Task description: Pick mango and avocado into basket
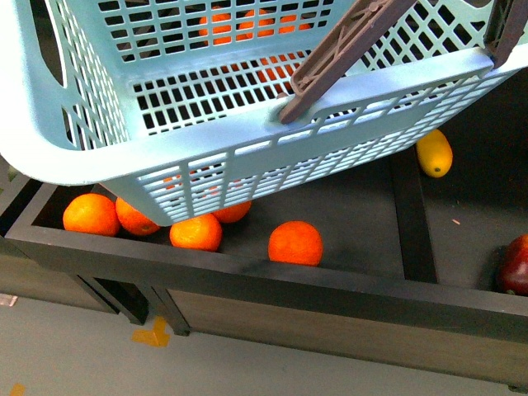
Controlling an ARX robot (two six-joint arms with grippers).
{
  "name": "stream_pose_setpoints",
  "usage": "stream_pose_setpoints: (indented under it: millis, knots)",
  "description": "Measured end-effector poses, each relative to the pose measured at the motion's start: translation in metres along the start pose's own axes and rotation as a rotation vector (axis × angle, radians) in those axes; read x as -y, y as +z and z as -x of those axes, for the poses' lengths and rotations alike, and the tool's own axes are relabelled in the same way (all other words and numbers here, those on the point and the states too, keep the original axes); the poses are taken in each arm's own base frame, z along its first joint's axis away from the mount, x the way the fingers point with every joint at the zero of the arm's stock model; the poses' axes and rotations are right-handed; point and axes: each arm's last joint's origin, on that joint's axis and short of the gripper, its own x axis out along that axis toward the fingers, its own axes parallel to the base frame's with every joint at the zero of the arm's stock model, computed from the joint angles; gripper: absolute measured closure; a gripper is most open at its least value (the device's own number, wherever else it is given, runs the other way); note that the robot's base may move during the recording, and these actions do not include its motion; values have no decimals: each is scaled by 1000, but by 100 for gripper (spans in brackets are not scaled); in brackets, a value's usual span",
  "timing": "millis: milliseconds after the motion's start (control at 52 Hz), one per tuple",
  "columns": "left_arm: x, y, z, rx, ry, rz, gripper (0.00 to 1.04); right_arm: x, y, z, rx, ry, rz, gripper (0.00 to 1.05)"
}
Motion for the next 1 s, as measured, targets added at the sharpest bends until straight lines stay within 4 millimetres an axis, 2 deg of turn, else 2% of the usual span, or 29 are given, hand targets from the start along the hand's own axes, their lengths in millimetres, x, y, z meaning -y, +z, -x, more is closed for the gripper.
stream_pose_setpoints:
  millis: [58,173,231,288,404,538,788,962,1000]
  knots:
    - [0,0,0,0,0,0,100,-9,13,12,41,12,0,40]
    - [0,0,0,0,0,0,100,-48,54,49,162,77,24,40]
    - [0,0,0,0,0,0,100,-73,66,62,197,123,41,40]
    - [0,0,0,0,0,0,100,-86,70,64,205,148,51,40]
    - [0,0,0,0,0,0,100,-129,77,60,201,222,90,40]
    - [0,0,0,0,0,0,100,-162,78,47,175,272,112,40]
    - [0,0,0,0,0,0,100,-211,82,24,136,320,150,40]
    - [0,0,0,0,0,0,100,-231,77,22,117,349,171,40]
    - [0,0,0,0,0,0,100,-232,76,22,116,349,173,35]
